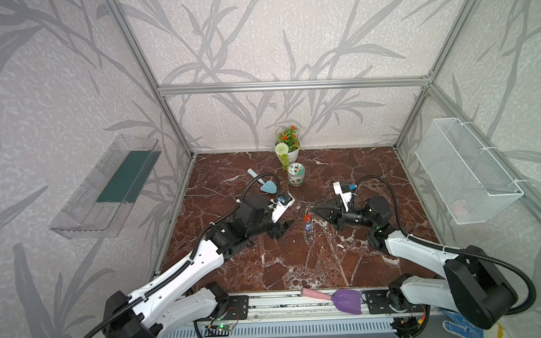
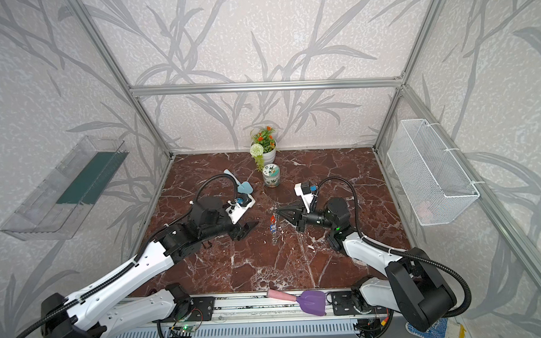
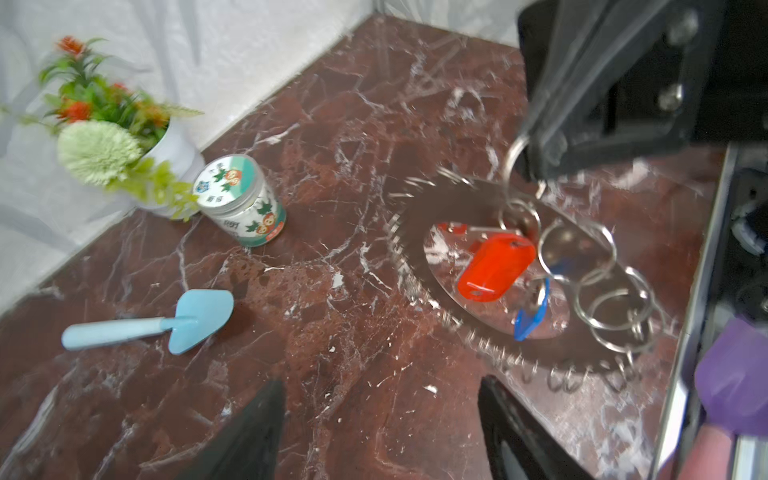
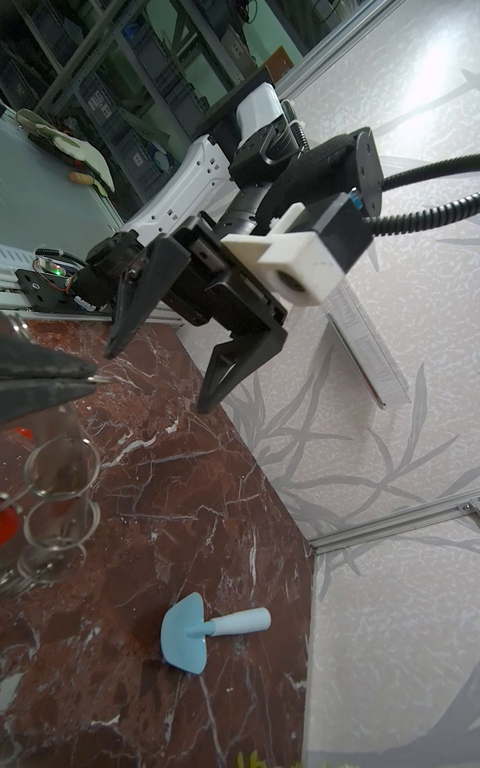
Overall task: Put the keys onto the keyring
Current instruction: 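Open both grippers and lower the keyring bundle onto the table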
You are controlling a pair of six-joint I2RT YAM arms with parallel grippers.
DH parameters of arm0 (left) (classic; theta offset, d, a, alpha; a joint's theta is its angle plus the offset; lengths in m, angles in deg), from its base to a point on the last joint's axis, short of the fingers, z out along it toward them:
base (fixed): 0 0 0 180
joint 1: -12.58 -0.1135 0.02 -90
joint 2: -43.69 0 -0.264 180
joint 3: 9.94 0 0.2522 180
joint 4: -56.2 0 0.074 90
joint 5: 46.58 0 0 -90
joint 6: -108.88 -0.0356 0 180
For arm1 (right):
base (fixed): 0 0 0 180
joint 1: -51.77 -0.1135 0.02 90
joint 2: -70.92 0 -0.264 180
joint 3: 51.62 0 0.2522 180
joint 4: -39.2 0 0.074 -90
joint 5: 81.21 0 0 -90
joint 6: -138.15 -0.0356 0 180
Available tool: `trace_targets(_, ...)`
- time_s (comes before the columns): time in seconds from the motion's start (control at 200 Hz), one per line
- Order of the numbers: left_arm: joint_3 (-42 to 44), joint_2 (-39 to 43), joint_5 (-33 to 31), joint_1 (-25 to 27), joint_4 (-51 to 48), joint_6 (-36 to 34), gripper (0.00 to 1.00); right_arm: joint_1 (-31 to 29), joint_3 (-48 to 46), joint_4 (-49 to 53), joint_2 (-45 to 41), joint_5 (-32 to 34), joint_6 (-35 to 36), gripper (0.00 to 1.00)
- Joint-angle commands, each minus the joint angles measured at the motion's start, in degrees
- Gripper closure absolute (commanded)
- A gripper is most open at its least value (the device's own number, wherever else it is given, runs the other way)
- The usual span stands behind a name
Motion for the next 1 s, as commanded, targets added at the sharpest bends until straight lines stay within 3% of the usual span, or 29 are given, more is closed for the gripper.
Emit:
trace_targets(0.0, 2.7, 5.0, -1.6, -3.4, 7.1, 7.3, 0.01, -0.1, 3.5, 5.6, -0.5, 2.9, 4.0, 1.0)
trace_targets(0.105, 4.6, 8.2, -1.4, -6.5, 9.3, 12.1, 0.01, -1.0, 4.7, 8.6, 0.2, 5.0, 5.9, 1.0)
trace_targets(0.31, 6.0, 9.1, -1.2, -7.2, 10.1, 12.4, 0.01, -4.2, 9.5, 11.5, 7.0, 8.8, 8.7, 1.0)
trace_targets(0.565, 6.8, 9.1, -0.3, -7.3, 10.2, 12.6, 0.01, -5.3, 14.8, 4.0, 21.8, 8.3, 4.9, 1.0)
trace_targets(0.74, 6.6, 9.4, -0.3, -7.3, 9.7, 12.6, 0.01, -4.8, 11.8, 3.3, 25.1, 9.2, 5.4, 1.0)
trace_targets(0.995, 6.3, 7.8, 0.0, -7.3, 10.7, 13.5, 0.01, -2.8, 3.8, 2.0, 20.0, 13.0, 5.3, 0.67)
